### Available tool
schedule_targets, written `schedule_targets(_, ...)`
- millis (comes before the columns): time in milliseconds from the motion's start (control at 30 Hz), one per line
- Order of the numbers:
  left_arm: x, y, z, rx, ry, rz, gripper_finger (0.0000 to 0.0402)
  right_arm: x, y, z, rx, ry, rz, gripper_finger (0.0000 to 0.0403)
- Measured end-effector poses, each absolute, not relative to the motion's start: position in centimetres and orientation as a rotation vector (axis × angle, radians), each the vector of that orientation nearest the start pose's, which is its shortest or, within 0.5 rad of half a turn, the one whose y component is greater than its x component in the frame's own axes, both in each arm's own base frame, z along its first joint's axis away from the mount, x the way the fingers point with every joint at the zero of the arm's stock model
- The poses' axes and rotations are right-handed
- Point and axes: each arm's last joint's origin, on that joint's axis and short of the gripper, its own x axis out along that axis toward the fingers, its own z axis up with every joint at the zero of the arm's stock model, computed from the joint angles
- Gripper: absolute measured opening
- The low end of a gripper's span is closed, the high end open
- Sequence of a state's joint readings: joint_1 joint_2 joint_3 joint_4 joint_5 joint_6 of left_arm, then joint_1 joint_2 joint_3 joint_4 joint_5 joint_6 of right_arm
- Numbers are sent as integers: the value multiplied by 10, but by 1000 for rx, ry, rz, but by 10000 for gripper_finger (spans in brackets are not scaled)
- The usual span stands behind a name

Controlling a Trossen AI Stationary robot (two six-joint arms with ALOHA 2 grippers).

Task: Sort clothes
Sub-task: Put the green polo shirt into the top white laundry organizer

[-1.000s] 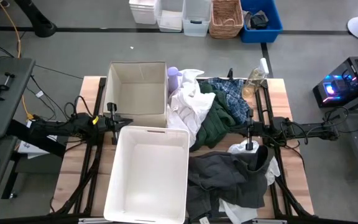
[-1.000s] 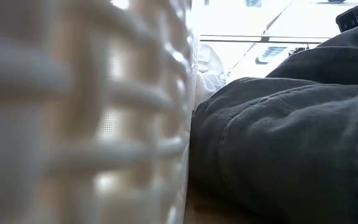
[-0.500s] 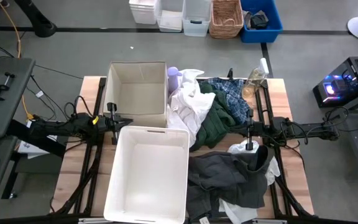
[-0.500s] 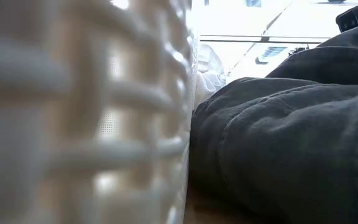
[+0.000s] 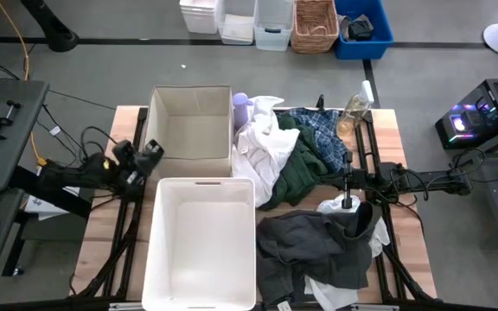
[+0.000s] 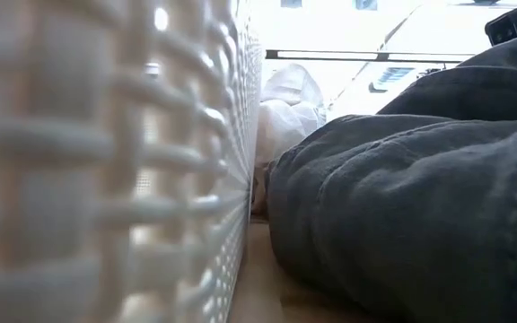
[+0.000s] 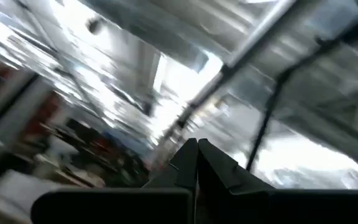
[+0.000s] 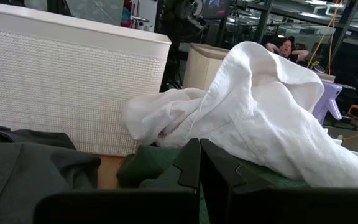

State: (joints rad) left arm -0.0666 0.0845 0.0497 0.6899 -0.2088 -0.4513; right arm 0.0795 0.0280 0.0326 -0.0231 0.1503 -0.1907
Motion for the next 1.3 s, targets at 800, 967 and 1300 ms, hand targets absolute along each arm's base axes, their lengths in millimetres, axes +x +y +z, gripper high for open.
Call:
schedule_targets(800,94,9,443,-205,-621,486,0,97,4,175,-184,-27,-62,0)
schedule_targets(967,81,11,434,-267,-538,493,0,87,-1,215,271,-480,-154,0)
schedule_targets(1300,87,16,426,-188,-436,608,6,101,-6,263,550,-687,-292,0)
